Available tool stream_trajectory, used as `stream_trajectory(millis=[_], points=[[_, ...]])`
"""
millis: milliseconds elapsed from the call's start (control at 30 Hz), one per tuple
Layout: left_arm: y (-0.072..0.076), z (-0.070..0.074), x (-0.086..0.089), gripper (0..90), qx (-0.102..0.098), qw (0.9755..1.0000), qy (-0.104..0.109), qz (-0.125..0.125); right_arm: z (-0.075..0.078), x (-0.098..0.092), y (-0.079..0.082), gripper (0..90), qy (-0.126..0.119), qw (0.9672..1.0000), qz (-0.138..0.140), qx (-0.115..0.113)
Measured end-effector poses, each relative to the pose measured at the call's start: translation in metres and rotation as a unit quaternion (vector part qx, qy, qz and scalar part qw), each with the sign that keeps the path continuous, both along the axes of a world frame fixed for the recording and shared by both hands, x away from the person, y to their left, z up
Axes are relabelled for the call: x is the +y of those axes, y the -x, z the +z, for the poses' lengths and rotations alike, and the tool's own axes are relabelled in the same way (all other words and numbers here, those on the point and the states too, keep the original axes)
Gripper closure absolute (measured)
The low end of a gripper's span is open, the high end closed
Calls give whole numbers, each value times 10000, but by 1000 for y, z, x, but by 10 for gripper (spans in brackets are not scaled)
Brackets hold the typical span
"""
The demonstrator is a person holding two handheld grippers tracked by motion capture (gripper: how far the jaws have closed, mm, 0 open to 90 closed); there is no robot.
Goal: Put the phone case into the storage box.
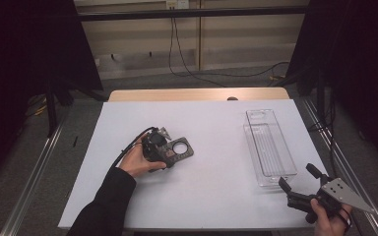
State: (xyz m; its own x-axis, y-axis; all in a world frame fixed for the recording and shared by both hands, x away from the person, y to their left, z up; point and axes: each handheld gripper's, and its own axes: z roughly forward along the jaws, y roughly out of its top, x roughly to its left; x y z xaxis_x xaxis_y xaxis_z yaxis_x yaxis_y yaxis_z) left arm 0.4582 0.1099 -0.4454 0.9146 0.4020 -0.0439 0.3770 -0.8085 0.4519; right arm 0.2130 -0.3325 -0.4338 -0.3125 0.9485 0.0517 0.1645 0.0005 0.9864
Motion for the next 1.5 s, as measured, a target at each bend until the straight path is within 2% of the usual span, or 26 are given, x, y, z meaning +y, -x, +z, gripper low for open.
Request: stream_trajectory(millis=[133,233,500,700,1233,1500], points=[[-2,1,-3,0,43,9999,-146,-44,0,0,0,0,5,10000,-7,7],[-2,1,-3,0,41,9999,-155,-33,0,0,0,0,11,10000,2,3],[-1,2,-3,30,37,9999,-111,-47,0,0,0,0,-4,10000,48,-3],[2,5,-3,116,47,9998,-114,-177,0,1,0,0,-13,10000,52,0],[3,5,-2,124,-1,9999,-58,-138,0,1,0,0,-2,10000,61,15],[5,6,-1,125,0,10000,10,-8,0,0,0,0,-6,10000,54,21]])
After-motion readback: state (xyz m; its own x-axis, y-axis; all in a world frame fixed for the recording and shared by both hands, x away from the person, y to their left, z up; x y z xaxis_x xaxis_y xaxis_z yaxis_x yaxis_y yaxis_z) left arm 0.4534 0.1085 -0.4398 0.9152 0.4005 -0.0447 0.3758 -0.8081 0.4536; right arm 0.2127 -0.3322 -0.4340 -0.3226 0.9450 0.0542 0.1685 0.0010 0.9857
